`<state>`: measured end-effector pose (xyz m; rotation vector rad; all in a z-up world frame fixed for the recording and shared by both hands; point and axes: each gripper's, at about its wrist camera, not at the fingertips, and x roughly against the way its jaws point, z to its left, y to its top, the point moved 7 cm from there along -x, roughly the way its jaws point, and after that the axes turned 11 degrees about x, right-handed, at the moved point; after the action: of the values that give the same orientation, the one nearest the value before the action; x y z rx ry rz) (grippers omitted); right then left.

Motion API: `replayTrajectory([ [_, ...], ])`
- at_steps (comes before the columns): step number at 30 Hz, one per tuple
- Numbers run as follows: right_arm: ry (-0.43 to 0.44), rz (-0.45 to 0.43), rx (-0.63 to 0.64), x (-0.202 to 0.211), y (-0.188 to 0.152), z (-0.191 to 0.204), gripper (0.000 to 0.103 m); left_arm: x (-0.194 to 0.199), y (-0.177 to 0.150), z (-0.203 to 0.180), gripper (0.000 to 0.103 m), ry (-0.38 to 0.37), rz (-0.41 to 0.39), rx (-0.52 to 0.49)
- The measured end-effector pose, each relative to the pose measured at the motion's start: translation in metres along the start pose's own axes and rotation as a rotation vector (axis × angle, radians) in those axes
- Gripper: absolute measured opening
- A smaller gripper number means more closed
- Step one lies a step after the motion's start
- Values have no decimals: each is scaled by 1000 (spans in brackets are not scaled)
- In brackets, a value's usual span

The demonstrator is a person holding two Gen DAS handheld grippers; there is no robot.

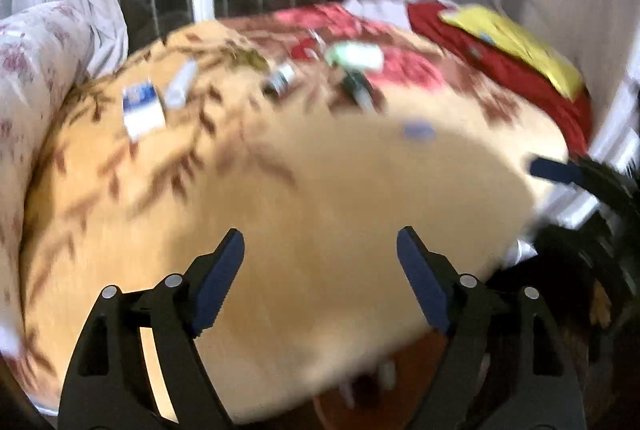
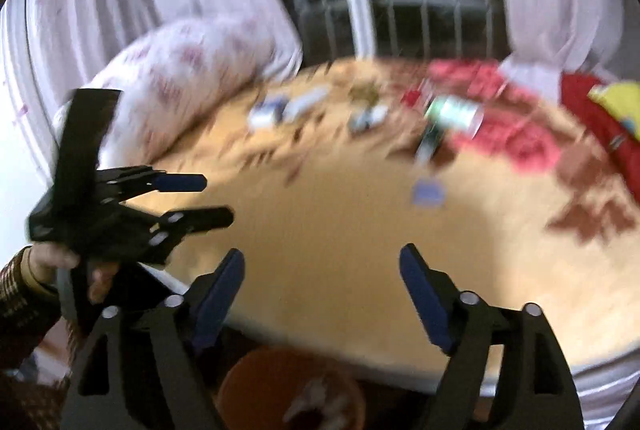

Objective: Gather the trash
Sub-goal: 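Grasp the small eye-drop bottle with the left tool while the right tool grasps the dark green bottle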

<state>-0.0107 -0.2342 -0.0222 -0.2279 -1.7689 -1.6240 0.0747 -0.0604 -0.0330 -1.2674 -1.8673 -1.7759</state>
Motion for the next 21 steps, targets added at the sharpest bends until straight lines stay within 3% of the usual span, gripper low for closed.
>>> replayTrajectory([
  [5, -46, -62, -12, 1, 21, -28, 88, -49, 66, 7, 79, 43, -38, -14],
  [7, -54, -71, -29, -2, 25, -35, 93, -74, 87, 9, 79, 56, -20, -15],
  [11, -45, -68, -55, -12, 24, -49, 93, -124, 118, 19, 79, 106, 20, 9],
  [19, -53, -36, -71, -25, 17, -64, 93, -185, 141, 22, 78, 162, 55, -9],
  [20, -51, -34, -74, -26, 16, -65, 93, -190, 143, 23, 76, 162, 63, -6],
  [21, -48, -30, -76, -29, 15, -65, 93, -195, 143, 24, 61, 150, 75, 4],
])
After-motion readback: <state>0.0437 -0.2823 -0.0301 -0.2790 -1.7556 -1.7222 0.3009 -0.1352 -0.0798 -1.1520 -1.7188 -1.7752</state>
